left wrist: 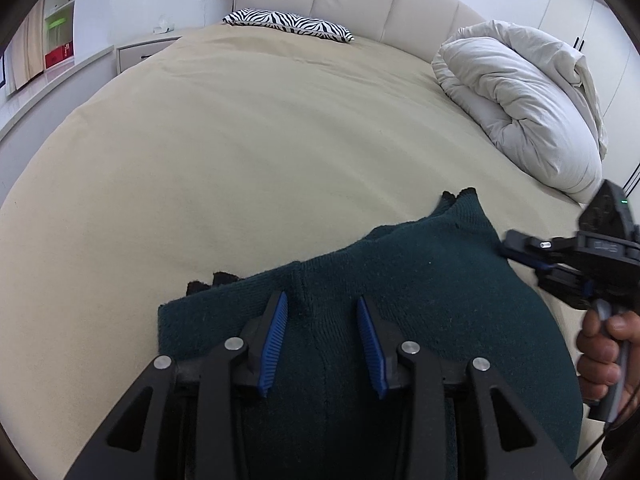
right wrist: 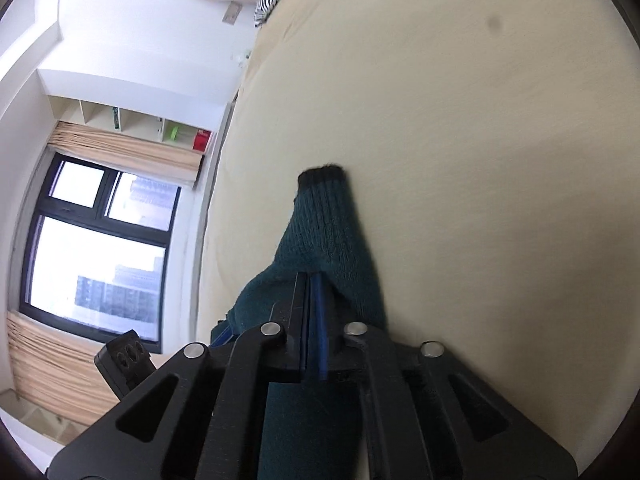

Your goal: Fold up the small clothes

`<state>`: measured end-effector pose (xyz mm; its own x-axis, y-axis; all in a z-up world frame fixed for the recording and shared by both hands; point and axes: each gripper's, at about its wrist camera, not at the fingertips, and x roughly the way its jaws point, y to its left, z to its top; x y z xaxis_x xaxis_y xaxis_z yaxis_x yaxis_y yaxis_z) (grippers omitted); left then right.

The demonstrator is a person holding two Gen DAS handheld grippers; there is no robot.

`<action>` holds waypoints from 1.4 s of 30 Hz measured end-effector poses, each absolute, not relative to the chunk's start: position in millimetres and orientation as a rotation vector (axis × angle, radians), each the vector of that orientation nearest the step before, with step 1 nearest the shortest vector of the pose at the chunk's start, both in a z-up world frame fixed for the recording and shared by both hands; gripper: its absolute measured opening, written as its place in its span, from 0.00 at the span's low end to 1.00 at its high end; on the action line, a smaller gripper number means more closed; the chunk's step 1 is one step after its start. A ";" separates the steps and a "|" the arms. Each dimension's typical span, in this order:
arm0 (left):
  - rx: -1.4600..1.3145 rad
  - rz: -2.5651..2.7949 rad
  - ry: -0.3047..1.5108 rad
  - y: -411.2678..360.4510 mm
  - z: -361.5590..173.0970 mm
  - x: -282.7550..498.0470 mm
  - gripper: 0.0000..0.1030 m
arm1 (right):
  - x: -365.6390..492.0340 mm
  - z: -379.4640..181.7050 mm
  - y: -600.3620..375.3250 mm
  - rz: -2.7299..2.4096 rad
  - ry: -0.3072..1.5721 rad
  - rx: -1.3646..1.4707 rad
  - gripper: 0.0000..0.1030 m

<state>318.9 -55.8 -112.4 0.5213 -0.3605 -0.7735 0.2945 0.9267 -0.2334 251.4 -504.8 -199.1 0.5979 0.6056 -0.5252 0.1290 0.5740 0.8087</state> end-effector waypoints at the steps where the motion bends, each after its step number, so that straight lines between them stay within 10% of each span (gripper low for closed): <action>1: -0.074 -0.391 0.943 -56.5 -112.3 318.7 0.38 | 242.8 -189.9 -508.3 0.327 0.893 0.922 0.10; 7: -0.065 -0.384 0.940 -57.7 -112.4 317.9 0.39 | 199.4 -132.7 -488.5 0.543 0.790 0.879 0.15; 11: -0.064 -0.384 0.941 -57.9 -112.6 317.6 0.39 | 184.8 -129.2 -428.6 0.700 0.887 0.830 0.56; 42: -0.089 -0.396 0.912 -48.7 -111.1 309.1 0.39 | 95.5 -192.5 -396.7 0.718 1.021 0.864 0.56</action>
